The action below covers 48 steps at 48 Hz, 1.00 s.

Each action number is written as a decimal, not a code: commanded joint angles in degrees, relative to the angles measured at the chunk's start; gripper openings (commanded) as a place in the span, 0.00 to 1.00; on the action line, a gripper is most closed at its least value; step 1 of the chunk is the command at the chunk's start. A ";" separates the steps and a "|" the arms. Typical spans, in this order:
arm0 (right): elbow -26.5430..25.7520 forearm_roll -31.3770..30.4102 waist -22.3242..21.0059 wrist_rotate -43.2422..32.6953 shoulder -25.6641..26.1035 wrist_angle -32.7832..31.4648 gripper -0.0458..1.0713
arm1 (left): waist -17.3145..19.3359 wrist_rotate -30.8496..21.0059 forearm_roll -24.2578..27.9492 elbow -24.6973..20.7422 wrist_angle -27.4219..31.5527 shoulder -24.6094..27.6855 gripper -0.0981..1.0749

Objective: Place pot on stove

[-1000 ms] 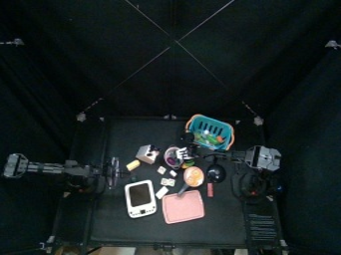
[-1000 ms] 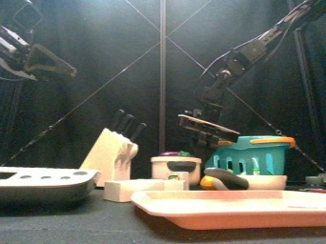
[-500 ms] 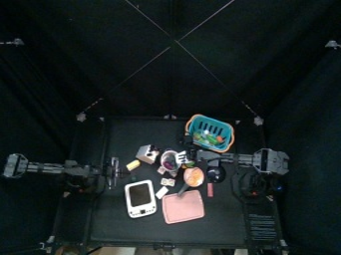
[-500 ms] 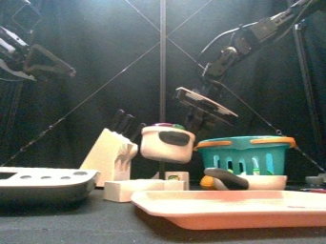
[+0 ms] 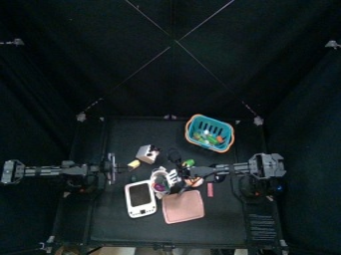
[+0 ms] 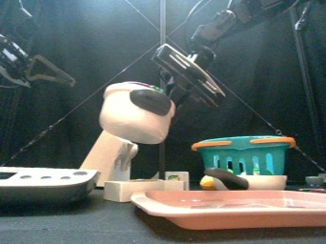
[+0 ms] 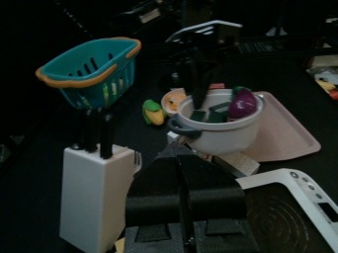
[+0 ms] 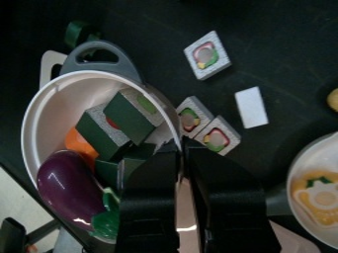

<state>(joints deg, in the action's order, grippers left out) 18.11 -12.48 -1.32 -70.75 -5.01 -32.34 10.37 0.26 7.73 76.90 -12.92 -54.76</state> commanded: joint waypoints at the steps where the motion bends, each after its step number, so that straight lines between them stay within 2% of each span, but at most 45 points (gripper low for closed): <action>1: -3.78 -0.18 1.05 0.00 -0.26 -0.09 0.29 | 2.11 -0.09 -0.79 -0.70 -0.26 0.18 0.07; 13: -10.46 -1.14 2.81 0.18 -6.06 -2.46 0.29 | 8.53 -0.09 -4.04 0.00 -0.26 0.18 0.07; 17: -12.74 -1.32 3.16 0.26 -7.91 -3.43 0.29 | 9.58 0.00 -4.31 0.35 -0.26 0.18 0.07; 48: -26.89 -3.52 5.19 0.62 -18.63 -4.92 0.29 | 9.58 0.09 -4.22 0.79 -0.26 0.18 0.07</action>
<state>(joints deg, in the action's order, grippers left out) -5.54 -15.38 3.78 -70.22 -24.52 -37.27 19.95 0.26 3.52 78.31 -13.01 -54.76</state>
